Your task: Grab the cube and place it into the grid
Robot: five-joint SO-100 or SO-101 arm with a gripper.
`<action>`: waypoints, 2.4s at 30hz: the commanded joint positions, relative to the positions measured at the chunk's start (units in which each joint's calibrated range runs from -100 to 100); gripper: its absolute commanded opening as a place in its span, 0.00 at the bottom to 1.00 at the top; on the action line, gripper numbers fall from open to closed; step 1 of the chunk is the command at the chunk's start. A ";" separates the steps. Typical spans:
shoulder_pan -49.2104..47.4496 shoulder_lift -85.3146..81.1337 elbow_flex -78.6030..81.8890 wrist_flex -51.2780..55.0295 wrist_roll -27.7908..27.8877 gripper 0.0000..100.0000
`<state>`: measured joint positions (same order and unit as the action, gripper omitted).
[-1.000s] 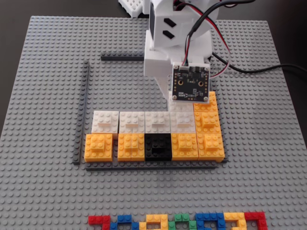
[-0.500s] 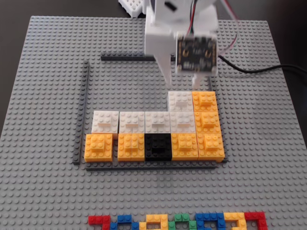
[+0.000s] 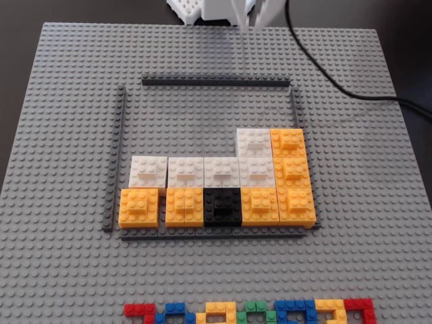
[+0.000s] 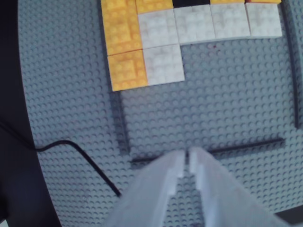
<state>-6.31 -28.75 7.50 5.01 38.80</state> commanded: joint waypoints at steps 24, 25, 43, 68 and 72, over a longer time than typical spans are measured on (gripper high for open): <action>4.43 -59.81 51.17 -11.45 8.25 0.00; 4.43 -60.33 53.26 -12.43 8.35 0.00; 7.82 -71.16 80.26 -19.37 12.16 0.00; 8.11 -71.25 92.41 -22.45 8.16 0.01; 8.11 -71.25 92.41 -22.69 8.21 0.01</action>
<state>1.71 -97.88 99.38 -17.46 46.81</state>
